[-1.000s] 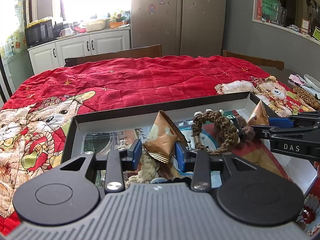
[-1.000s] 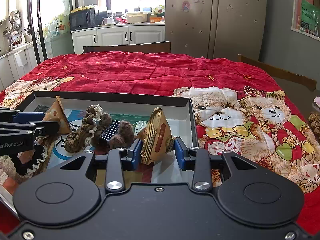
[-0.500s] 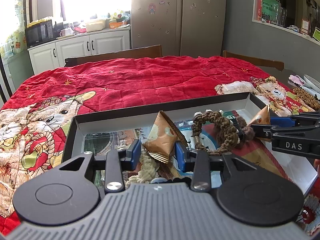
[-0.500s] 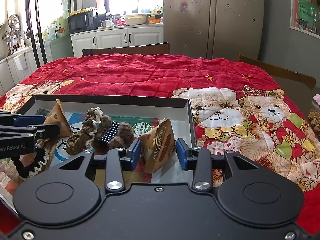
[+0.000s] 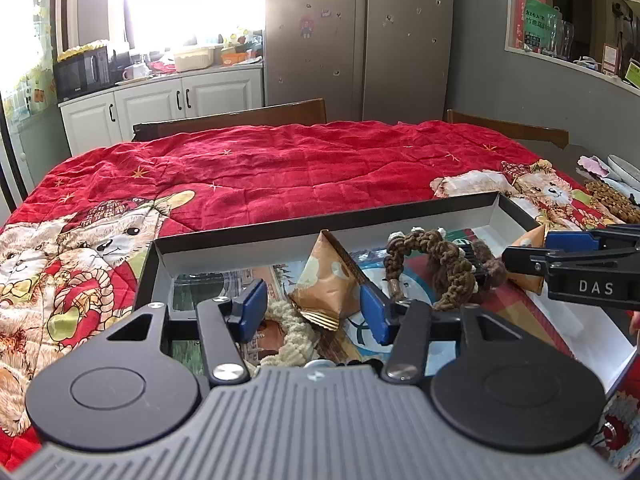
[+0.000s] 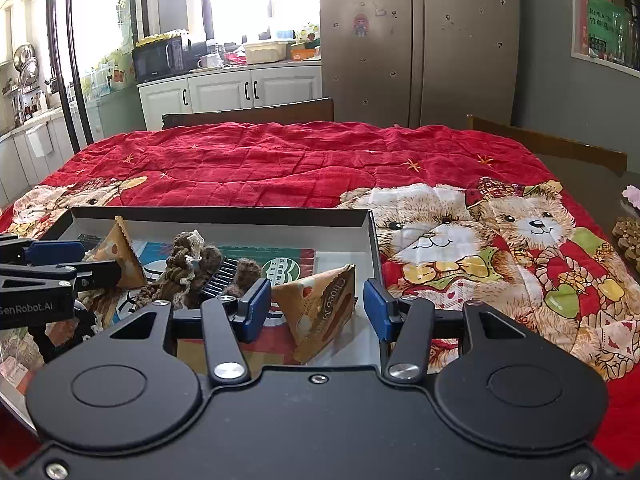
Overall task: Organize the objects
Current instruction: 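Open left tool releasing tan packet while right tool releases gold packet in box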
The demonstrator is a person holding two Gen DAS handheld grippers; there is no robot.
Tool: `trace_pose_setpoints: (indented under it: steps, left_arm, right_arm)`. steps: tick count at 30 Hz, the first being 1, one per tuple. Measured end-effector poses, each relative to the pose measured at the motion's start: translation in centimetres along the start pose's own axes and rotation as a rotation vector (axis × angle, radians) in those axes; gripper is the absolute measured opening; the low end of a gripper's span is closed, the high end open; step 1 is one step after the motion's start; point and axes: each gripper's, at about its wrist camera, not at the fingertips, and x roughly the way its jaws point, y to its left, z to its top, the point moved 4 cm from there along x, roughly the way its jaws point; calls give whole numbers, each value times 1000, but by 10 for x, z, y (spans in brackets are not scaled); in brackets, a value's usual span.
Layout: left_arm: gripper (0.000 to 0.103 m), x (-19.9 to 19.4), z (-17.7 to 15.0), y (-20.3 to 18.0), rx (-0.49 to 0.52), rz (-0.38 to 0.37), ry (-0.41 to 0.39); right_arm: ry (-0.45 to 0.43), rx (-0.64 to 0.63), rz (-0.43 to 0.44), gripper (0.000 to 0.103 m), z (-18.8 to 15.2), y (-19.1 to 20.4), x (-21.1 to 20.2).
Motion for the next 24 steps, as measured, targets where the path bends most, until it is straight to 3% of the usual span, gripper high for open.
trace_pose_setpoints:
  steps: [14,24]
  left_arm:
    - [83,-13,3,-1,3,5,-61]
    - [85,-21,4,-2,1,8,-74]
  right_arm:
    - [-41,15,-1,49,4,-1,-15]
    - [-54,14,4,49,7,-1,-26]
